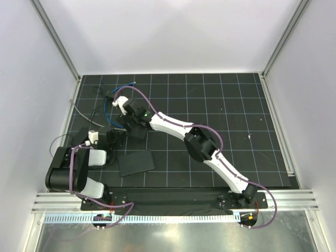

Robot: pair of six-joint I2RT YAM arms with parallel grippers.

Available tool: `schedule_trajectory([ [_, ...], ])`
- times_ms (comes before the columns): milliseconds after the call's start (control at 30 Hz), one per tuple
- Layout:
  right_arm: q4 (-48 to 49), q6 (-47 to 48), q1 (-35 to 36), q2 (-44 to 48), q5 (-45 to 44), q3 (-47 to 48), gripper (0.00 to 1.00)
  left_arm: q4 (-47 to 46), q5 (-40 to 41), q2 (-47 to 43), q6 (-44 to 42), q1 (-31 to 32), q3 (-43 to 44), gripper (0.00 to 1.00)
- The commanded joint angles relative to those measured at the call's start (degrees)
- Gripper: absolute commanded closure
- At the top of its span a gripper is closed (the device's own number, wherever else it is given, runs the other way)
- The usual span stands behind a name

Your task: Pull the plug from the switch port

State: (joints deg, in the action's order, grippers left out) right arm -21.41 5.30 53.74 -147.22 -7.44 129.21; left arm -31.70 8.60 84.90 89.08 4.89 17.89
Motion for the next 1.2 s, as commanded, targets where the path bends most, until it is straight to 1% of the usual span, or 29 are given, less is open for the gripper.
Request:
schedule_trajectory([
  [0, -9.6, 3.7, 0.3, -1.6, 0.2, -1.4, 0.15, 9.5, 8.1, -1.8, -4.1, -2.3, -0.6, 1.00],
  [167, -9.3, 4.6, 0.1, -1.6, 0.4, -1.6, 0.15, 8.2, 7.5, 0.4, -4.7, -2.5, 0.0, 1.00],
  [233, -8.6, 3.8, 0.1, -1.4, 1.2, -1.3, 0.14, 6.1, 5.4, 2.4, -5.1, -2.4, 0.4, 1.00],
  [333, -6.7, 1.8, 0.1, 0.8, 1.6, -2.1, 0.12, 4.6, 5.5, 3.3, -4.8, -1.5, 0.4, 1.00],
  [467, -0.4, -2.8, 0.1, 5.1, -1.8, -6.7, 0.08, 4.5, 5.8, 2.6, -4.4, -1.3, -0.3, 1.00],
  [533, 1.1, -5.2, 0.1, 8.7, -2.7, -8.7, 0.07, 4.5, 5.5, 2.4, -4.3, -1.2, -0.4, 1.00],
  [633, 5.8, -7.8, 0.0, 14.4, -3.5, -14.9, 0.05, 4.5, 4.8, 2.2, -4.2, -1.2, -0.6, 1.00],
  [767, 7.5, -9.7, -0.1, 19.8, -1.6, -23.8, 0.05, 4.5, 4.1, 2.0, -4.3, -1.2, -0.8, 1.00],
  [833, 7.3, -9.2, -0.1, 21.9, -0.4, -26.6, 0.05, 4.6, 3.9, 1.7, -4.5, -1.2, -0.7, 1.00],
  [933, 8.7, -7.0, -0.1, 25.5, 4.6, -33.6, 0.05, 5.7, 3.8, 1.1, -4.7, -1.2, -0.2, 1.00],
  [1000, 9.7, -6.0, -0.1, 27.6, 6.6, -35.6, 0.05, 5.8, 3.7, 0.8, -4.6, -1.2, -0.3, 1.00],
  [1033, 8.3, -5.8, -0.1, 27.7, 8.6, -35.6, 0.05, 5.9, 3.5, 0.6, -4.7, -1.1, -0.3, 1.00],
  [1167, 7.3, -5.7, -0.1, 26.1, 10.9, -35.3, 0.05, 6.4, 3.1, -0.3, -4.5, -1.2, -0.5, 1.00],
])
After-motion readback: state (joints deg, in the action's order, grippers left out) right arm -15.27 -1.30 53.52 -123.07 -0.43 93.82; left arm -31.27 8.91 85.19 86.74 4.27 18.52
